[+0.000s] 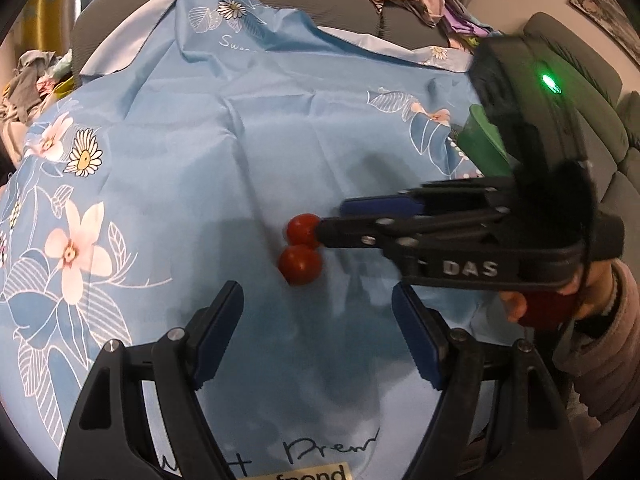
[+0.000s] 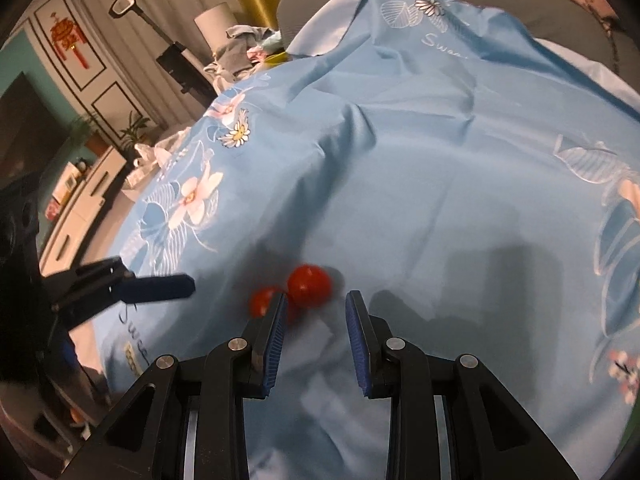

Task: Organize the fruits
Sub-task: 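Grasp a red tomato with the left tool while the right tool grasps the other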

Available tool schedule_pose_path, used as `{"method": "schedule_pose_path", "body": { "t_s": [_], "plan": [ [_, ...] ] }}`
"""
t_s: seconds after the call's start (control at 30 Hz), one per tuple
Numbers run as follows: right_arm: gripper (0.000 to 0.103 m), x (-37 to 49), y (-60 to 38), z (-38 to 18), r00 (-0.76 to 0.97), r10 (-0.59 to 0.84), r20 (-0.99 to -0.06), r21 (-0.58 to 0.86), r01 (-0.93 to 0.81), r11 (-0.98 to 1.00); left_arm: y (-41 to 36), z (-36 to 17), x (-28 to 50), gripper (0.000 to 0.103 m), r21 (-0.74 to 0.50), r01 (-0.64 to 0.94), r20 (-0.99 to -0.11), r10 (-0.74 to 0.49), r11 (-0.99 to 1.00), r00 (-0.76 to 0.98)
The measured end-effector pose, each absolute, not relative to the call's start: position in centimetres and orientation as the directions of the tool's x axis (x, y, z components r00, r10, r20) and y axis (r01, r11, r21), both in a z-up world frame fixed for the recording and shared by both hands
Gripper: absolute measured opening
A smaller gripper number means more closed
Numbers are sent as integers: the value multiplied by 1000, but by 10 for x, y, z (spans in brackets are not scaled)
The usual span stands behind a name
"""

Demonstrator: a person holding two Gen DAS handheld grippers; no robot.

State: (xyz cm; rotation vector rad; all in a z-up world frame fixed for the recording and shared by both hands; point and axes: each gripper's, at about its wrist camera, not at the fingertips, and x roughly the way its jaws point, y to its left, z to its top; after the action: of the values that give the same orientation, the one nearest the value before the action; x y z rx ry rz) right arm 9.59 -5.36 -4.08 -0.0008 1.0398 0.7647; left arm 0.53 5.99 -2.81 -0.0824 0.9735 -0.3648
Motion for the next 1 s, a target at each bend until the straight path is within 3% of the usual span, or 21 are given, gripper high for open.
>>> {"method": "schedule_pose_path", "body": {
  "t_s": [0.7,1.0],
  "plan": [
    [30,113,-71,-59,252,562,-788,403,-478,780,44,-31,26,75,-158,336,-819,-314,928,481],
    [30,100,-111,-56,286,587,-758,450,-422,787,21,-38,50,65,-63,433,-859,-270,899,436]
  ]
}}
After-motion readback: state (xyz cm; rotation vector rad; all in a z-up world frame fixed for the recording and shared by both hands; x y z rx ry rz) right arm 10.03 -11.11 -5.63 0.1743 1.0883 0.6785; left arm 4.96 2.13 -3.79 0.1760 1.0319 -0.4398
